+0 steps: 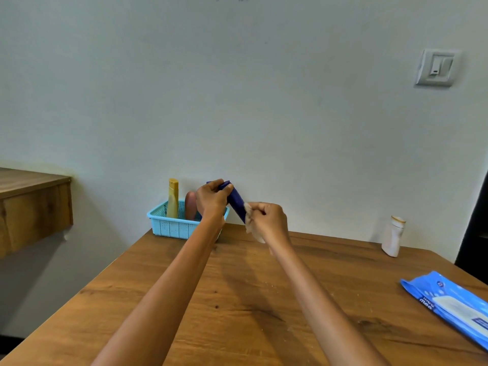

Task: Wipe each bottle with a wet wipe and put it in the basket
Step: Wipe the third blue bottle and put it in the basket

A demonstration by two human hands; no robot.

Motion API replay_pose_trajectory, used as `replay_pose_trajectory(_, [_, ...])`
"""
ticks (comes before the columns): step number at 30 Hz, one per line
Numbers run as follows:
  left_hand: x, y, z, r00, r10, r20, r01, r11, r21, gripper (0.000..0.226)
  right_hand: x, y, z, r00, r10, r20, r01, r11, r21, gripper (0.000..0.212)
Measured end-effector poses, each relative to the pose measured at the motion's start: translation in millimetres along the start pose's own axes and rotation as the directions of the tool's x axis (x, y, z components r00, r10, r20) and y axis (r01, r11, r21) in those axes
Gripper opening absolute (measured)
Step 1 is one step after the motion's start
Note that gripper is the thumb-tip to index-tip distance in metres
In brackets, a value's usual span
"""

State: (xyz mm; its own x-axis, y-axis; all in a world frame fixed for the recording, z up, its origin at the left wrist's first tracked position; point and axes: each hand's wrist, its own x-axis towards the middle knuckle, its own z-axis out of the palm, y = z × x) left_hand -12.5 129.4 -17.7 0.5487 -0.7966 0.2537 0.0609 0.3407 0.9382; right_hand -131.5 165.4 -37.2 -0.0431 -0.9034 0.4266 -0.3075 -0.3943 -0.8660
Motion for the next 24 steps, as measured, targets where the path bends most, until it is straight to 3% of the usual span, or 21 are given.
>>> replay_pose_trajectory(3, [-5, 4, 1, 0.986, -0.039, 0.16, 0.047, 0.998, -0.048, 0.037, 5, 6, -9, 0.989, -0.005, -0.148, 0.012, 0.999, 0.046, 0.025])
replay_pose_trajectory(6, [-15, 7, 7, 0.925, -0.054, 0.377, 0.058, 0.998, 0.001, 0.035, 9, 7, -18, 0.972, 0.017, -0.236, 0.026, 0.984, 0.178, 0.029])
replay_pose_trajectory(10, [-27, 7, 17, 0.873, -0.055, 0.484, 0.044, 0.998, 0.033, 0.034, 8, 3, -22, 0.984, -0.083, -0.155, 0.109, 0.98, 0.164, 0.033])
replay_pose_trajectory(13, [-28, 7, 19, 0.89, -0.023, 0.455, 0.025, 1.0, 0.003, 0.033, 6, 8, -18, 0.988, -0.146, -0.048, 0.149, 0.987, 0.068, 0.036])
replay_pose_trajectory(16, [-20, 7, 15, 0.929, -0.072, 0.364, 0.108, 0.991, -0.081, 0.032, 7, 15, -18, 0.99, -0.137, -0.016, 0.137, 0.99, 0.017, 0.035])
replay_pose_trajectory(19, [-12, 8, 10, 0.95, -0.112, 0.292, 0.161, 0.976, -0.149, 0.032, 8, 23, -20, 0.998, -0.055, -0.019, 0.055, 0.998, 0.027, 0.032])
replay_pose_trajectory(24, [-8, 10, 6, 0.976, -0.065, 0.209, 0.098, 0.984, -0.152, 0.033, 11, 34, -27, 0.984, 0.172, 0.055, -0.172, 0.985, 0.001, 0.03])
